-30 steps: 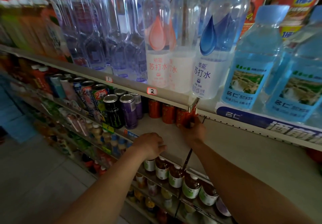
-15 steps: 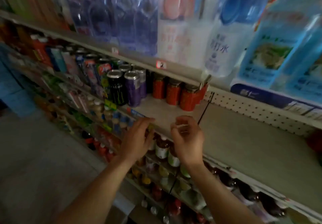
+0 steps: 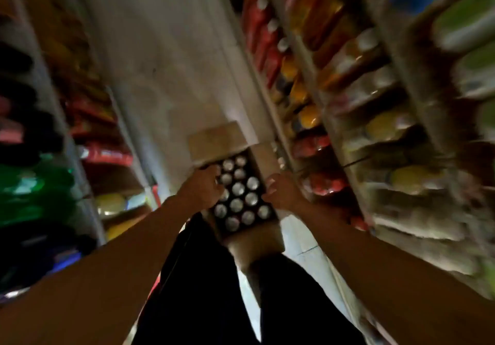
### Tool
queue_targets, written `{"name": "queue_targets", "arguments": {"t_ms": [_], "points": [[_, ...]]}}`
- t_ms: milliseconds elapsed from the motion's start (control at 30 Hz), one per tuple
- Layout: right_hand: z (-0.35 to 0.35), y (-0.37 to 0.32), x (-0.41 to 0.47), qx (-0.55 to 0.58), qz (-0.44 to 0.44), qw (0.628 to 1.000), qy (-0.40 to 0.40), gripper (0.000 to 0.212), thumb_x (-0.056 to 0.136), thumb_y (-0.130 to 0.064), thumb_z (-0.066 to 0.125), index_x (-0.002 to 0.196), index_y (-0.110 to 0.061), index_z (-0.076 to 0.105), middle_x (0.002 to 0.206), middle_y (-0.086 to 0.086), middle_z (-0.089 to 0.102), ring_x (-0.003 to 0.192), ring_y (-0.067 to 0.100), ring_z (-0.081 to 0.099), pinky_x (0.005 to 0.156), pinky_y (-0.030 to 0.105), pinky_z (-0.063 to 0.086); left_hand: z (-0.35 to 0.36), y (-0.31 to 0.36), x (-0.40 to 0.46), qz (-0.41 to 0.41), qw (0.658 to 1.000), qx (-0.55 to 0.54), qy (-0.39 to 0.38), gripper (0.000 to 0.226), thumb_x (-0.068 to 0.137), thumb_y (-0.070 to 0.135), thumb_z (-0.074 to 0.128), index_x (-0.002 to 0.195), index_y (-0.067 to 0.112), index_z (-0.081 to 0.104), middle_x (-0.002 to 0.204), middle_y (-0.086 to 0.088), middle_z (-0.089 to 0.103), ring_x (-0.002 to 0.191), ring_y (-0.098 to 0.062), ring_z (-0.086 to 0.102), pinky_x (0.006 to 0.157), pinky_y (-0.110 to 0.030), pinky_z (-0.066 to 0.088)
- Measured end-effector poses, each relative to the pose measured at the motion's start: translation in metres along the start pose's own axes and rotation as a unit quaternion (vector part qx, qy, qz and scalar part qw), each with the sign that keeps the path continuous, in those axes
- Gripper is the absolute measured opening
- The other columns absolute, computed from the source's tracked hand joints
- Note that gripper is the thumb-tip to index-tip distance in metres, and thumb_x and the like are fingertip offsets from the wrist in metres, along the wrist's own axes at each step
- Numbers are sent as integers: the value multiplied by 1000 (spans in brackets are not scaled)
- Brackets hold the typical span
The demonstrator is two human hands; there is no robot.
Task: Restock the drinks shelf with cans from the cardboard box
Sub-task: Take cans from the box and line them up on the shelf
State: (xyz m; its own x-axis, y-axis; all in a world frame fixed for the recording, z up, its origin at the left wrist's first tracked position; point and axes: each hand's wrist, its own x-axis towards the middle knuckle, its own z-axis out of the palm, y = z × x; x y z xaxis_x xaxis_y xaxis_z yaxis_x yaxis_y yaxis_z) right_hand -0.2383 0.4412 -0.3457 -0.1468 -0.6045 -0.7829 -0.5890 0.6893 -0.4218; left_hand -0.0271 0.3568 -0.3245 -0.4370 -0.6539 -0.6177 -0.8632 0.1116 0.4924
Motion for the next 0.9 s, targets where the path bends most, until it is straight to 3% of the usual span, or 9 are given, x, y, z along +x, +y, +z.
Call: {"name": "queue_targets", "arguments": {"t_ms": [67, 133, 267, 400, 567, 767, 900], "points": [[45, 20, 42, -12, 0, 1000, -4, 31, 78, -9, 76, 104, -15, 59, 117, 19, 64, 113, 33, 61, 89, 30, 46, 35, -48, 7, -46, 999, -6, -29, 40, 89, 28, 60, 124, 8, 54, 113, -16, 67, 111, -34, 61, 90, -36, 44], [92, 42, 88, -16, 16, 1000, -1, 44, 77, -8, 76, 118, -5, 62, 124, 18, 62, 118, 31, 58, 92, 27, 41, 68, -89, 24, -69, 997, -17, -43, 41, 91, 25, 61, 128, 9, 53, 113, -14, 68, 113, -33, 61, 89, -34, 44], [136, 61, 172, -97, -2, 995, 9, 64, 85, -11, 67, 144, -9, 42, 147, 17, 43, 134, 33, 43, 107, 34, 33, 111, -132, 63, -94, 993, -62, -18, 40, 90, 24, 64, 126, 10, 55, 106, -9, 69, 106, -27, 63, 85, -27, 42], [172, 85, 243, -177, 16, 984, 0, 62, 94, -19, 54, 151, -11, 29, 153, 20, 32, 141, 36, 31, 114, 37, 28, 142, -161, 106, -87, 990, -107, -11, 36, 90, 30, 63, 123, 17, 57, 102, -2, 69, 97, -22, 65, 88, -32, 50], [200, 106, 277, -117, 69, 991, -2, 60, 99, -18, 52, 152, -11, 26, 159, 21, 17, 146, 33, 23, 115, 36, 26, 163, -180, 133, -87, 987, -129, -34, 37, 91, 30, 62, 125, 15, 56, 104, -4, 71, 95, -21, 67, 89, -36, 52], [206, 116, 280, -48, 34, 994, 91, 39, 99, -17, 54, 137, -7, 54, 149, 20, 38, 132, 32, 44, 108, 30, 31, 178, -188, 128, -105, 980, -166, 5, 29, 90, 28, 62, 117, 16, 61, 94, -2, 70, 89, -19, 66, 85, -34, 52], [204, 115, 279, -19, 22, 991, 133, 28, 92, -8, 60, 120, -6, 66, 127, 17, 61, 117, 31, 58, 99, 34, 43, 183, -189, 120, -97, 982, -159, -3, 28, 89, 26, 63, 115, 15, 61, 94, -3, 70, 90, -19, 66, 85, -35, 51]]}}
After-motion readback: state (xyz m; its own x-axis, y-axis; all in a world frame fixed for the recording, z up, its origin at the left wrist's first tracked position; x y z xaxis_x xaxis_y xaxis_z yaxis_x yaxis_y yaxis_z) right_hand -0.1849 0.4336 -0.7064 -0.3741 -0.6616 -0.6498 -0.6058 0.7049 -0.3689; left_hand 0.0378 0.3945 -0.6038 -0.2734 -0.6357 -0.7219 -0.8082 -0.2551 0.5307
